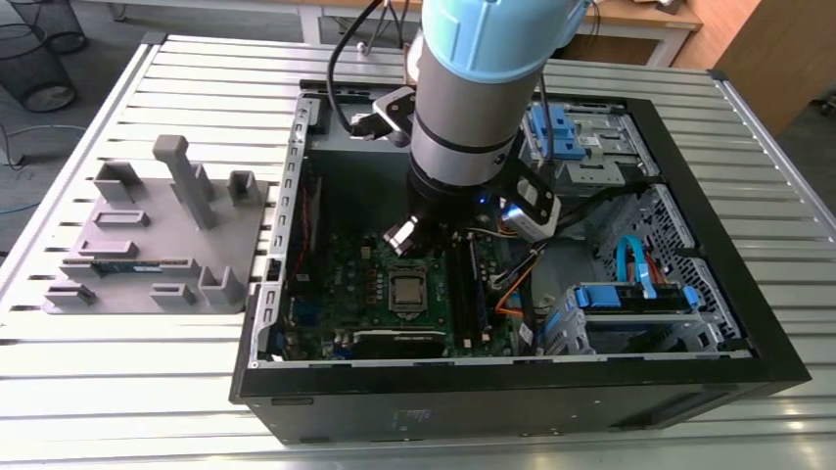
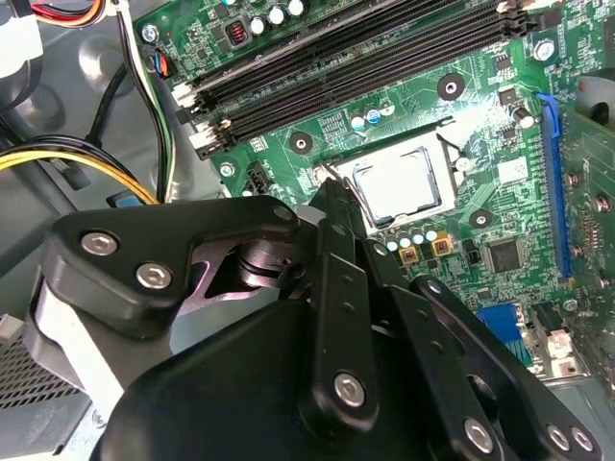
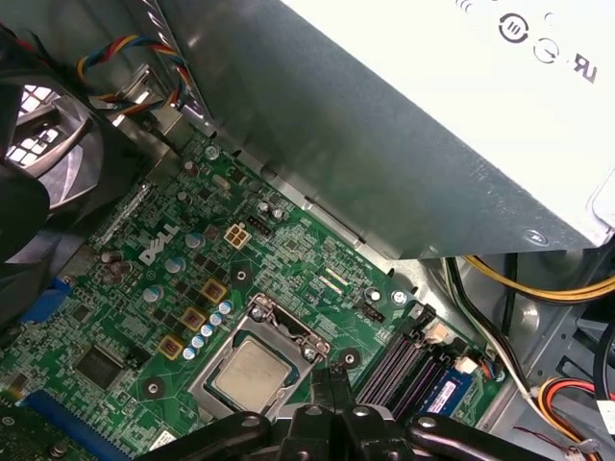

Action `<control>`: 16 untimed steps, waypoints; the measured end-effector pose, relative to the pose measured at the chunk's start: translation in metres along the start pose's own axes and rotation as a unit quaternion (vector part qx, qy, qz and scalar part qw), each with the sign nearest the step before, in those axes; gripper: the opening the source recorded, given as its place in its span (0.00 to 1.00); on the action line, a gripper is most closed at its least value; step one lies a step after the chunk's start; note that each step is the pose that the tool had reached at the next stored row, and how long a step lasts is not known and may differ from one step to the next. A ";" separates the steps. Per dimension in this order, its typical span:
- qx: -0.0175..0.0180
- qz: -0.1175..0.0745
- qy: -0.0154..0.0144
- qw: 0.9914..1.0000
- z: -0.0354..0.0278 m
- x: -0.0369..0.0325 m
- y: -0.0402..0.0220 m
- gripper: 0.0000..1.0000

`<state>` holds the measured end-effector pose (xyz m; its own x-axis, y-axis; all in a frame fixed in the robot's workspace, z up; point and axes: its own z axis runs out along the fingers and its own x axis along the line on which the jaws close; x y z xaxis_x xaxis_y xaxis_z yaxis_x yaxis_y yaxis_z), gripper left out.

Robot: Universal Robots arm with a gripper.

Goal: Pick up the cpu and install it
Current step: 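Install the first cpu locking lever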

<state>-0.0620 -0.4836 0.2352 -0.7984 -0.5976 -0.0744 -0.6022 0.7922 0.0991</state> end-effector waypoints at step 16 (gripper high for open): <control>0.000 0.000 0.000 1.000 0.0026 0.0002 -0.0003 0.11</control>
<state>-0.0620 -0.4836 0.2326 -0.7984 -0.5976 -0.0742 -0.6022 0.7922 0.0988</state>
